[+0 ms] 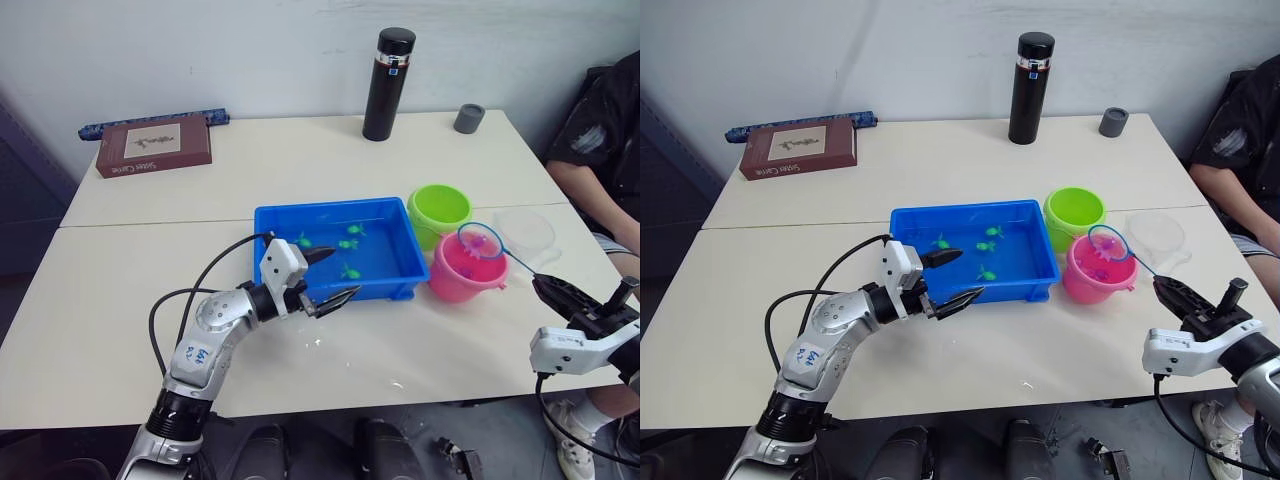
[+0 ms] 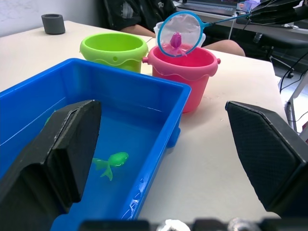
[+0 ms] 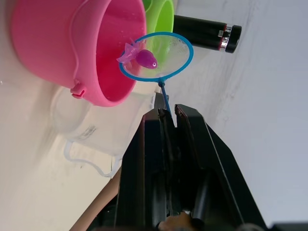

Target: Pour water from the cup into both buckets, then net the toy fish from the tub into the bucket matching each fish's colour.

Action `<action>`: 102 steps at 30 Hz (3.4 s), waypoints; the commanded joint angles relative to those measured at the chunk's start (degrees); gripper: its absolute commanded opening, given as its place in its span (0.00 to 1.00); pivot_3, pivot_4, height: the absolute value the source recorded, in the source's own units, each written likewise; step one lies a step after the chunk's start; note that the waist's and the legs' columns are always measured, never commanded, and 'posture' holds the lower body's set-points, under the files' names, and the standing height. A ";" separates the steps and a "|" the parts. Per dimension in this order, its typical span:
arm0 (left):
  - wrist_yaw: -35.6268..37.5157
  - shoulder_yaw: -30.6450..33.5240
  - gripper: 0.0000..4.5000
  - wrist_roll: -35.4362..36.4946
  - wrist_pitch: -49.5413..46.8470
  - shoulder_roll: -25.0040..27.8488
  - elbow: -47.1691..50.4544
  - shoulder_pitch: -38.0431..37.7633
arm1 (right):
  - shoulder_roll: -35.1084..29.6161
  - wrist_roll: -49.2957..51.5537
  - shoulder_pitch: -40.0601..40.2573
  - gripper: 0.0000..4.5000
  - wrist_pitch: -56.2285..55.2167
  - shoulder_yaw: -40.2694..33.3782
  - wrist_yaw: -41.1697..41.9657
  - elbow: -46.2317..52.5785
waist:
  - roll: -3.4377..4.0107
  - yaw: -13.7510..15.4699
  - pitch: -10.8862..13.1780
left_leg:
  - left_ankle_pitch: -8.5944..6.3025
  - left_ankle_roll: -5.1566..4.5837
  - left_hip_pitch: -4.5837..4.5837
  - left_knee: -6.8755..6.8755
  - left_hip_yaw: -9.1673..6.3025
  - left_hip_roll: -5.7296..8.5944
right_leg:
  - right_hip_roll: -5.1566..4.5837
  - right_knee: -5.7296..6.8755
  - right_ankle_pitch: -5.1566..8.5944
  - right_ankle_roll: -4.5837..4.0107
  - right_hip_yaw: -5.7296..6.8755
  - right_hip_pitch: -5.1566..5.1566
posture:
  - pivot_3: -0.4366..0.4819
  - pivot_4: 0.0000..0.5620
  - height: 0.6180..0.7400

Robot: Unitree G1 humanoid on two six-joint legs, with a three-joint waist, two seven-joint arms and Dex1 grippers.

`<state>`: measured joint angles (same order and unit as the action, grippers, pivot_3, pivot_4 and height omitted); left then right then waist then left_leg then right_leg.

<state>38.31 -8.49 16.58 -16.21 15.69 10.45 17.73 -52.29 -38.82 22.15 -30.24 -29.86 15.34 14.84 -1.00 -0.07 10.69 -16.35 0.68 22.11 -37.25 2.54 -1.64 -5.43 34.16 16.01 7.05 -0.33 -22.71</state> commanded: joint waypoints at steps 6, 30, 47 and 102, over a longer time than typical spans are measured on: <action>0.12 0.12 0.99 0.29 1.01 -0.06 1.70 0.35 | -1.28 0.96 -2.16 0.00 1.38 -3.69 -0.13 1.14 | 0.00 -0.07 0.00 | 0.00 0.00 -0.02 -0.01 0.00 0.00 | 0.00 0.01 0.00 0.00 0.00 0.01 | 0.48 0.27 1.00; -0.16 0.16 0.99 0.04 1.21 0.09 1.26 0.13 | 1.06 10.88 -8.69 0.00 9.17 -0.79 6.08 8.30 | 0.00 -0.10 0.00 | 0.00 0.00 -0.07 -0.09 -0.08 0.01 | 0.01 0.04 -0.06 0.12 0.02 0.13 | 0.48 0.27 1.00; -8.10 2.34 0.99 -2.28 -0.31 0.27 5.28 -4.10 | 20.25 59.52 -43.20 0.00 92.83 16.24 17.54 26.90 | 0.00 0.20 0.00 | -0.01 -0.02 0.06 -0.14 -0.51 -0.08 | -0.25 0.30 -0.02 0.02 0.17 -0.03 | 0.48 0.27 1.00; -11.79 2.93 0.99 -2.69 -3.40 0.84 11.62 -9.63 | 38.73 83.62 -51.42 0.00 122.73 1.01 -4.03 9.71 | 0.00 -0.19 0.00 | -0.02 -0.05 0.42 0.10 -0.34 -0.07 | -0.20 0.42 0.04 -0.08 -0.01 -0.78 | 0.48 0.27 1.00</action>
<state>26.39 -5.65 13.54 -19.98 16.42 19.81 8.07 -13.96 42.50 -28.40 92.23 -27.50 12.23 24.09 -0.99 -0.26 10.69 -16.37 0.64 22.53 -37.15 2.20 -1.71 -5.63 34.58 16.05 6.97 -0.34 -23.50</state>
